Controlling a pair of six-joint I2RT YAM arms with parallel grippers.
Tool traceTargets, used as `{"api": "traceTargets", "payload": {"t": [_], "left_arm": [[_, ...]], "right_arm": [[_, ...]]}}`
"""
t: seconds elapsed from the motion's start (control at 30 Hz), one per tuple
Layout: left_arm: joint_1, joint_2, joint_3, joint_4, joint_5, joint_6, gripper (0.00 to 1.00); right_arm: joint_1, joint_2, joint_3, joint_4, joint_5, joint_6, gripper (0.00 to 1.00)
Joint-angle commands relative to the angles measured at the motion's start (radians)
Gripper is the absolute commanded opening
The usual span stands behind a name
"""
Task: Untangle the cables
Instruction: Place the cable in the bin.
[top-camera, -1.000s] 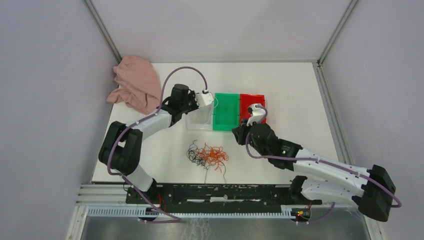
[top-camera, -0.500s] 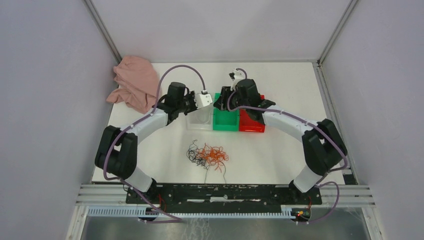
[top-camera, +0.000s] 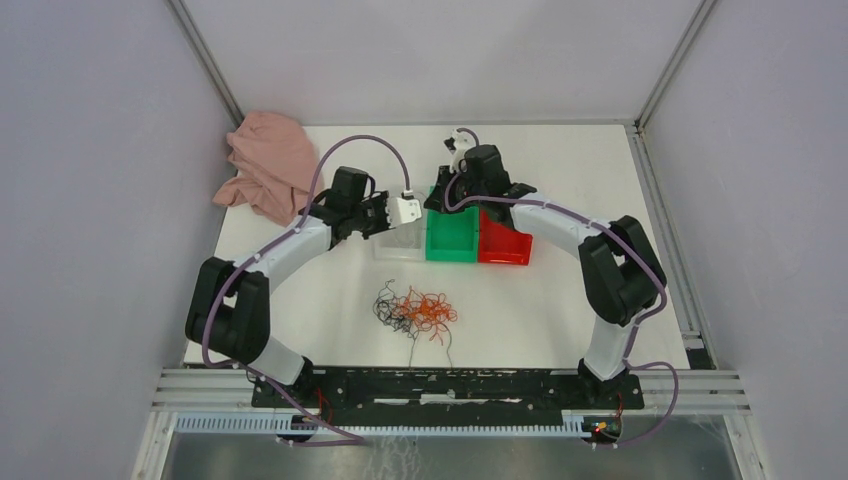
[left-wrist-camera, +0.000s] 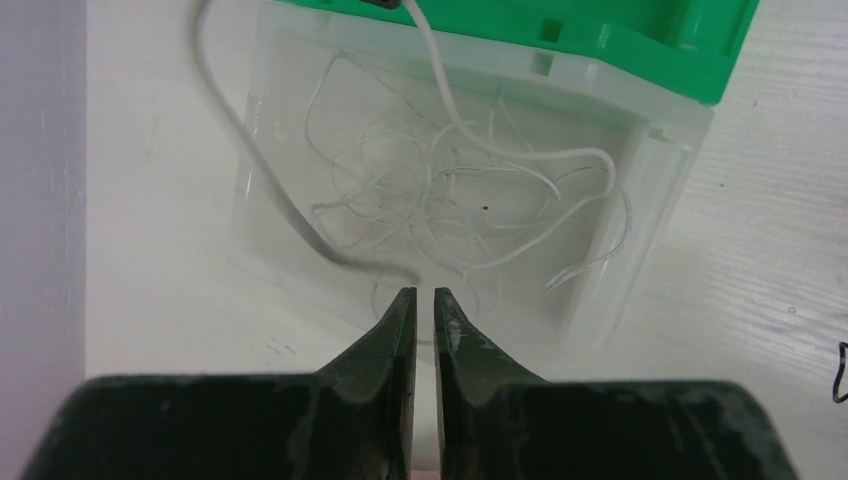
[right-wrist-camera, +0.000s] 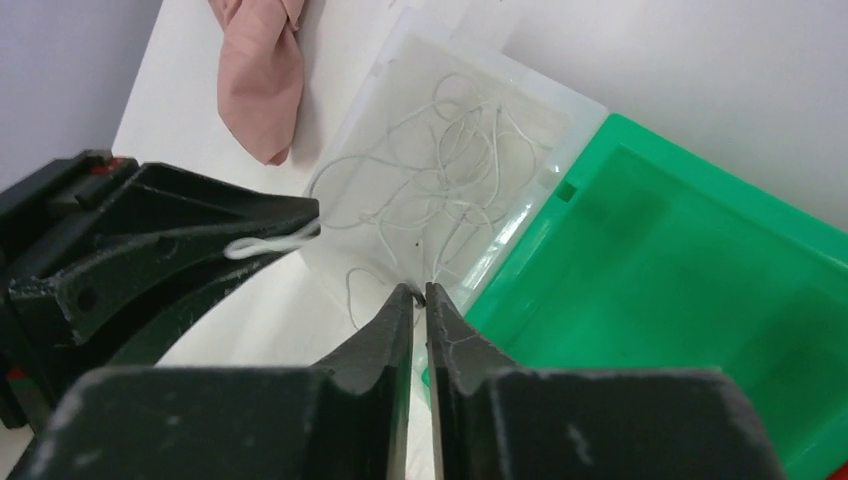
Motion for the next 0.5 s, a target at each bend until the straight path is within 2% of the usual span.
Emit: {"api": "traceTargets", "payload": {"t": [0.0, 0.2, 0.3, 0.4, 0.47], "left_arm": [[0.010, -0.020, 0.048, -0.075, 0.060, 0.054, 0.20], [0.022, -0.066, 0.026, -0.115, 0.091, 0.051, 0.46], [0.041, -0.107, 0.031, -0.160, 0.119, 0.046, 0.57], [0.080, -0.159, 0.074, -0.212, 0.170, -0.021, 0.66], [0.126, -0.185, 0.118, -0.246, 0.211, -0.072, 0.69]], "right_arm": [[-0.001, 0.015, 0.033, 0.077, -0.023, 0.036, 0.09], [0.008, 0.047, 0.050, 0.106, -0.013, 0.093, 0.00], [0.033, 0.067, 0.075, 0.057, 0.059, 0.070, 0.00], [0.074, 0.097, 0.119, -0.021, 0.148, 0.029, 0.00], [0.101, 0.113, 0.143, -0.067, 0.216, 0.003, 0.00]]}}
